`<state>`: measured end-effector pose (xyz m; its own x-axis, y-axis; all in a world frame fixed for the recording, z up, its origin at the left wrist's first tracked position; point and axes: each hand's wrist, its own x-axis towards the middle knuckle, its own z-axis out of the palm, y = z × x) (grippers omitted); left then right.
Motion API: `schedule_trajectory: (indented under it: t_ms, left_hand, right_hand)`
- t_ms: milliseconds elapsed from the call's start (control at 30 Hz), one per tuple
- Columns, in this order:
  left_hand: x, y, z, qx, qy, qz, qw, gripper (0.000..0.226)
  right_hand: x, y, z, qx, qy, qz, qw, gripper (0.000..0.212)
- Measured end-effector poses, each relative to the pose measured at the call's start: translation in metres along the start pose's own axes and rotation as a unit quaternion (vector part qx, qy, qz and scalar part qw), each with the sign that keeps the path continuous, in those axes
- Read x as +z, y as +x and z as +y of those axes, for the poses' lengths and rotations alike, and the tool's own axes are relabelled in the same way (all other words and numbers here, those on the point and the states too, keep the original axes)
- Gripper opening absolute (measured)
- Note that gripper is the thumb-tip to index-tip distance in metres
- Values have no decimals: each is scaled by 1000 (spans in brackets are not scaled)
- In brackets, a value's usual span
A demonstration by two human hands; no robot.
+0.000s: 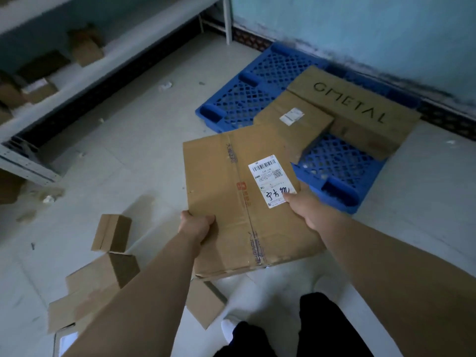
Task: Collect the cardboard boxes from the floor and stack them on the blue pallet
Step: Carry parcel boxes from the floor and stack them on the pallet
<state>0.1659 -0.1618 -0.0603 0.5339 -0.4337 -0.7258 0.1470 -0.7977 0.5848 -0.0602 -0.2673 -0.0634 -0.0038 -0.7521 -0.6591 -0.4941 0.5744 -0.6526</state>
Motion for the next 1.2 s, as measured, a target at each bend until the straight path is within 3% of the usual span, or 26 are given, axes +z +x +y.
schedule_trajectory:
  t_ms: [167, 300, 433, 500, 633, 867, 1200]
  left_hand:
    - [111, -24, 32, 29, 18, -53, 998, 60]
    - [206, -52, 52, 23, 31, -56, 998, 46]
    - [282, -69, 68, 0, 35, -80, 996, 75]
    - [311, -72, 75, -5, 29, -85, 996, 65]
    - [360, -68, 104, -14, 18, -103, 994, 79]
    - [438, -7, 159, -31, 31, -101, 994, 64]
    - [533, 46, 194, -117, 40, -62, 990, 65]
  right_hand:
    - [-109, 26, 33, 22, 10, 43, 999, 45]
    - [-202, 54, 55, 35, 6, 63, 997, 42]
    - [-279, 83, 63, 46, -35, 75, 996, 47]
    - [-307, 96, 62, 53, -47, 70, 995, 47]
    - [-349, 134, 54, 67, -64, 73, 993, 51]
    - [-394, 236, 24, 58, -82, 60, 993, 43]
    - [-432, 382, 27, 121, -132, 7, 984, 41]
